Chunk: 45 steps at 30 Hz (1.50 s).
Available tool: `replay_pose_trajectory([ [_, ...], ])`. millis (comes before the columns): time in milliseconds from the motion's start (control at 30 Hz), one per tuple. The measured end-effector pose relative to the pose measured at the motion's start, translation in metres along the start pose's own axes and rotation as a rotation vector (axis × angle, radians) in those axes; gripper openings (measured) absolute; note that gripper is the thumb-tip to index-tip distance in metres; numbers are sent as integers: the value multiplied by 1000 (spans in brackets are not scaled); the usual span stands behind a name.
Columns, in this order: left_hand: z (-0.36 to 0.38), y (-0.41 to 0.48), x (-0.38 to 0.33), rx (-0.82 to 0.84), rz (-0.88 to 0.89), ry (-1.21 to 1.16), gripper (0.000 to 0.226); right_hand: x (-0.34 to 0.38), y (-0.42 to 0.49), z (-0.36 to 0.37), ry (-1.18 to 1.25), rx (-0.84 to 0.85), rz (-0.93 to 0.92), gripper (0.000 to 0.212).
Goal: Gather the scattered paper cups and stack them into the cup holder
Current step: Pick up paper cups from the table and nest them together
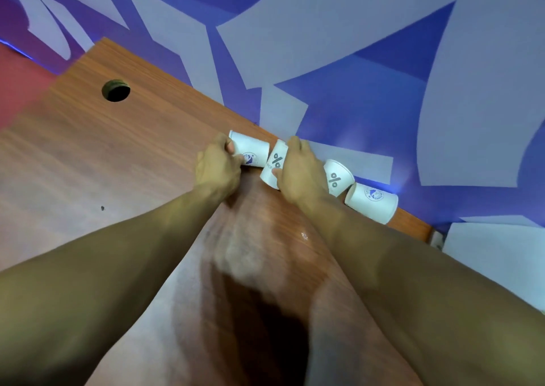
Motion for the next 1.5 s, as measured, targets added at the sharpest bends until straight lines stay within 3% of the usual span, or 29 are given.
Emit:
replay_pose_trajectory([
  [100,-11,-18,-18,5,110,34,15,-7,-27,-15,36,-25,-11,35],
  [300,-37,-81,-92,-49,361,42,30,-24,-106,-80,91,-223,-32,35],
  [467,-42,-147,-164,-96,713,122,13,-64,-188,-126,154,-367,-10,23],
  [767,9,-292,-272,-29,1128,70,14,-170,-318,-189,194,-647,89,19],
  [1167,87,-376,-330,51,1199,22,17,-348,-418,-198,224,-804,451,20],
  [1500,126,-377,-330,134,1216,117,19,-377,-390,-177,262,-709,464,21],
])
Point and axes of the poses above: each hand's wrist, its own y-axis towards the middle knuckle, its own z-axis out of the palm, x = y × z, the point moved 10 cm from there along y, towards the middle knuckle, and after that the axes turned 11 degrees about z, right-handed, at the moved point
